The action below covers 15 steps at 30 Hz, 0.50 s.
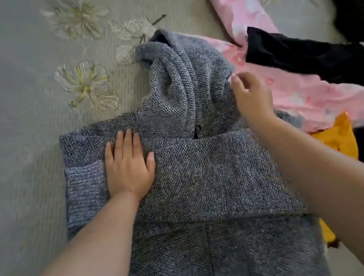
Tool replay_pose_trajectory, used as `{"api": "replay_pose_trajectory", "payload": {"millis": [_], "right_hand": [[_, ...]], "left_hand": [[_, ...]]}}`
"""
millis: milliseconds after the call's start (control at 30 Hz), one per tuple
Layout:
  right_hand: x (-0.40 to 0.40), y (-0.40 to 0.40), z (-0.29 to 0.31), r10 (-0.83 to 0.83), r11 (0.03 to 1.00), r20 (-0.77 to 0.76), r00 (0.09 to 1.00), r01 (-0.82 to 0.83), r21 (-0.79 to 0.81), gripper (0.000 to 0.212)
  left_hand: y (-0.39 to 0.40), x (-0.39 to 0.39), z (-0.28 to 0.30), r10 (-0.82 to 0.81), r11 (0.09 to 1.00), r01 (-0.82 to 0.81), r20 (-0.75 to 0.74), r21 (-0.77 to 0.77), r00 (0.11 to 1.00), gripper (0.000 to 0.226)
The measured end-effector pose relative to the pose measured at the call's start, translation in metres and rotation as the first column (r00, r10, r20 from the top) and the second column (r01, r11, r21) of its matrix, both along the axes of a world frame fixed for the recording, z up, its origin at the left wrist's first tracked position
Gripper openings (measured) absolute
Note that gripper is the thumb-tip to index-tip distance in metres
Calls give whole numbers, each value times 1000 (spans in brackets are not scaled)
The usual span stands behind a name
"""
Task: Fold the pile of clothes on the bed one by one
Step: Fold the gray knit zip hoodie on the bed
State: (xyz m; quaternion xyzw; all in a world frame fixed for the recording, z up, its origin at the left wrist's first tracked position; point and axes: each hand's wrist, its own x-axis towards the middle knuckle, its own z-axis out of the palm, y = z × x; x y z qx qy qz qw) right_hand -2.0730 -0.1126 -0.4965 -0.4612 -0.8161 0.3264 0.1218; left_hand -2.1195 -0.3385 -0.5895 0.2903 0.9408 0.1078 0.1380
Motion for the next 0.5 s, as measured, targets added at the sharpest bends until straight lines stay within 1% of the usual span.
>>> {"api": "replay_pose_trajectory", "payload": {"millis": [33, 100, 133, 233, 333, 367, 400, 467, 500], "right_hand": [[-11, 8, -1, -42, 999, -6, 999, 42, -13, 34], [-33, 22, -3, -81, 997, 44, 996, 82, -5, 41], [-45, 29, -6, -87, 996, 70, 994, 89, -26, 42], [-76, 38, -12, -106, 975, 97, 990, 123, -187, 50], [-97, 38, -17, -111, 958, 254, 961, 171, -229, 68], [-102, 34, -16, -104, 948, 289, 952, 183, -261, 70], [-104, 28, -15, -78, 927, 275, 958, 171, -333, 64], [-104, 21, -15, 15, 891, 162, 987, 60, -451, 21], [-100, 18, -14, 54, 886, 94, 994, -4, -463, 12]], "left_hand": [[1, -1, 1, -1, 1000, 1, -3, 16, 1000, 66], [4, -2, 4, -2, 1000, 3, -21, 24, 1000, 64], [5, -4, 7, 0, 1000, 0, -12, 15, 1000, 62], [6, -6, 13, -12, 1000, 13, 35, -22, 999, 60], [8, -9, 13, -26, 998, 28, 35, -59, 999, 60], [8, -10, 13, -25, 998, 27, 38, -64, 999, 60], [9, -10, 13, -24, 997, 26, 36, -70, 999, 61], [9, -11, 14, -22, 997, 24, 27, -78, 999, 61], [9, -10, 14, -26, 997, 27, 18, -79, 1000, 60]]}}
